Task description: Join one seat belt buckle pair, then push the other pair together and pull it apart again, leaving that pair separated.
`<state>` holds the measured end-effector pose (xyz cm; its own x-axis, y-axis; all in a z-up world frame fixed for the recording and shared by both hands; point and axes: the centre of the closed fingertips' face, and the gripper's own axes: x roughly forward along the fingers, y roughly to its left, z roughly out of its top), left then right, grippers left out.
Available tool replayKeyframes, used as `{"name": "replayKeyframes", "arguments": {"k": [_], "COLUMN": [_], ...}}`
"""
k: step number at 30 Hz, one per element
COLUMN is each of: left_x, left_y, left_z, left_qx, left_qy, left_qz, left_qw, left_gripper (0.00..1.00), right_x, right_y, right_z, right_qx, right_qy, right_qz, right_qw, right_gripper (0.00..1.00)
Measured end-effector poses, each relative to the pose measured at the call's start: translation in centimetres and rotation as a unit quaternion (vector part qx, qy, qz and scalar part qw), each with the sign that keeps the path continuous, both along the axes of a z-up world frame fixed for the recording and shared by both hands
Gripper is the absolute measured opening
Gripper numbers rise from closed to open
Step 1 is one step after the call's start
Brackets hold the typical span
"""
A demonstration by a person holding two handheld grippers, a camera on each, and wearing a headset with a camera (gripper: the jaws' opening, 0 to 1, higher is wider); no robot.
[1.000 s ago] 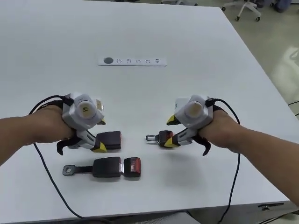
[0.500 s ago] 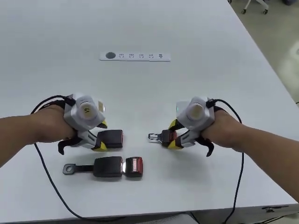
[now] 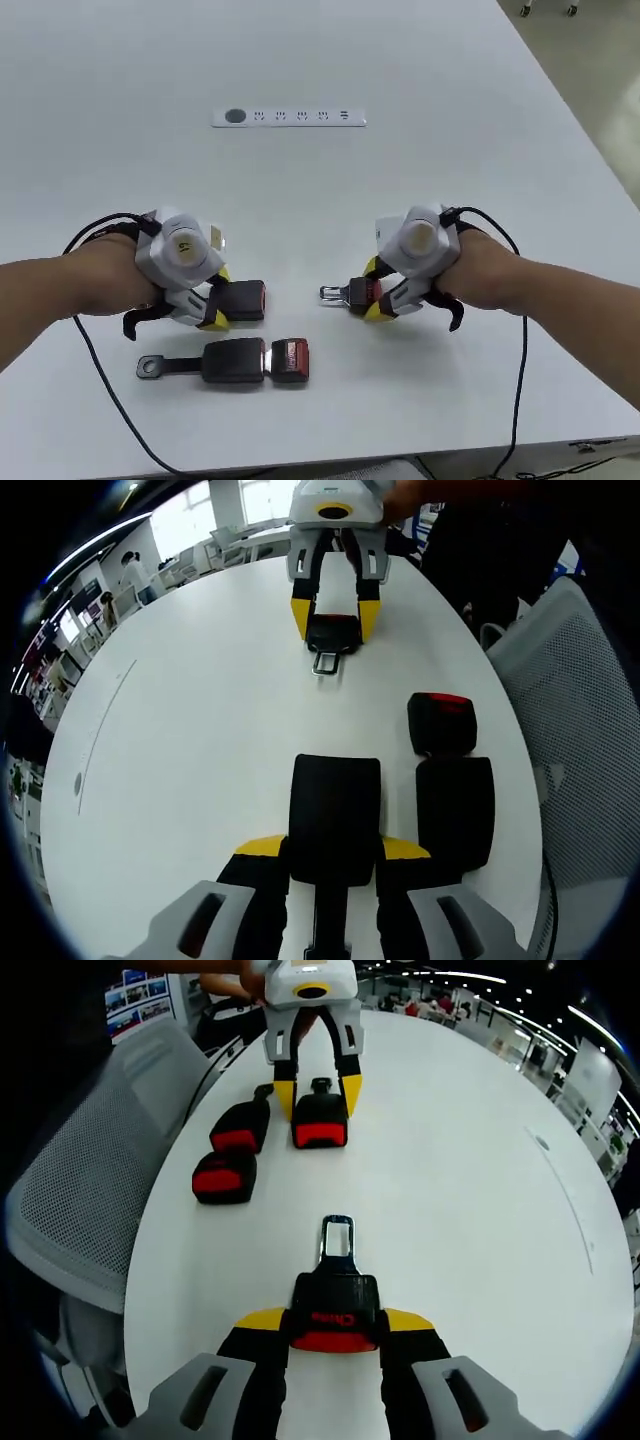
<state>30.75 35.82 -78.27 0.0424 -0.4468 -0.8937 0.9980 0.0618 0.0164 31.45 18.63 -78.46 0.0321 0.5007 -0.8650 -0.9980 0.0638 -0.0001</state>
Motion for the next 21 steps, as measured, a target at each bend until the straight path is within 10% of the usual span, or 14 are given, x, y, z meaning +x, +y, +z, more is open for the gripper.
{"name": "replayKeyframes", "arguments": {"k": [21], "left_x": [0.18], "left_y": [0.23], "left_z": [-0.35], "left_qx": [0.013], "left_qy": [0.007], "left_qz": [0.019], "left_qw": [0.9997], "left_gripper": [0.33], "right_x": [-0.04], "right_y": [0.39], "right_z": [-0.03], "right_qx": [0.018], "right_qy": [-0.002], "right_qz": [0.011], "right_qw": [0.9998], "right_gripper": [0.32]}}
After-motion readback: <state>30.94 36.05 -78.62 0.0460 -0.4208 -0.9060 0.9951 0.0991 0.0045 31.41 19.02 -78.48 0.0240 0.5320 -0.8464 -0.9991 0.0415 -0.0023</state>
